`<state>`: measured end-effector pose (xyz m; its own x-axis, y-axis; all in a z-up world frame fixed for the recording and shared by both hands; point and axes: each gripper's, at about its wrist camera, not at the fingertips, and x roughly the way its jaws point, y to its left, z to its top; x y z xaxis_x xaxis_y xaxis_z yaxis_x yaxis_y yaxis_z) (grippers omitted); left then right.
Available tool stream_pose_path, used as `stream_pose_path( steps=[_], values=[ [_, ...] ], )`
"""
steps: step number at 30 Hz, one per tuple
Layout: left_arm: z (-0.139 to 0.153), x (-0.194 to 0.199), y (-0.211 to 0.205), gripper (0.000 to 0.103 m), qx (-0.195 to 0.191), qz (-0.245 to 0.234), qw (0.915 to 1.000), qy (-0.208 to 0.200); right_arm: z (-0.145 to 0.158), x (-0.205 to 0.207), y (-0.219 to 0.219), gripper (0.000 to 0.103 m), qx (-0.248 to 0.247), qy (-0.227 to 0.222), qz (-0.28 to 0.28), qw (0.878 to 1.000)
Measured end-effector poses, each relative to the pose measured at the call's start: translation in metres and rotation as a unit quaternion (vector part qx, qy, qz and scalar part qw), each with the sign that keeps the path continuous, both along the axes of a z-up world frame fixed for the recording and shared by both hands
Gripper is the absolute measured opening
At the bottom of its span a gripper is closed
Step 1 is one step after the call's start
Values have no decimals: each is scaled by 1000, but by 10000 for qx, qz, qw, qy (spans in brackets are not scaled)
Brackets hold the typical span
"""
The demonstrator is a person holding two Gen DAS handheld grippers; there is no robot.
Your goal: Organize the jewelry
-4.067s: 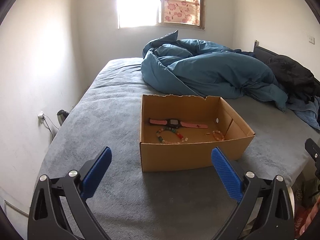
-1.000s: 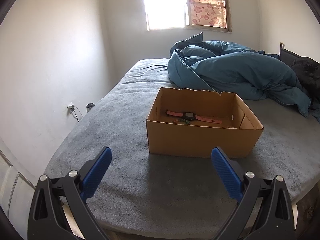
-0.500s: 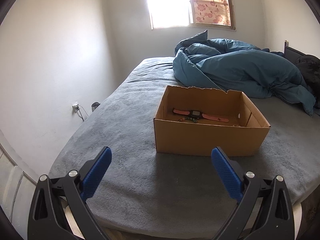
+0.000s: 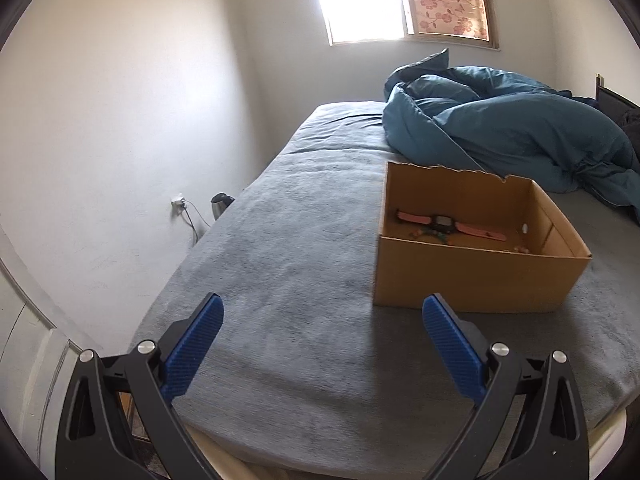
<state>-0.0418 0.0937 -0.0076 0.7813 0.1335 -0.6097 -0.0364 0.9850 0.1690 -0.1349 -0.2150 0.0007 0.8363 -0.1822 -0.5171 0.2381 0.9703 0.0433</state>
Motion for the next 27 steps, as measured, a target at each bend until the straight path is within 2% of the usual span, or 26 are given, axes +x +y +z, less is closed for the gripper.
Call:
stream_pose_path(
  steps=[12, 20, 27],
  values=[
    [3, 8, 35, 98, -54, 0, 10000, 15, 5, 10, 19, 95, 26, 172, -303, 9994],
    [-1, 9, 34, 98, -192, -170, 9996, 109, 0, 13, 25, 95, 73, 363, -339, 9987],
    [-5, 10, 27, 98, -323, -361, 9981, 373, -4, 15, 24, 95, 201, 545, -383, 9976]
  ],
)
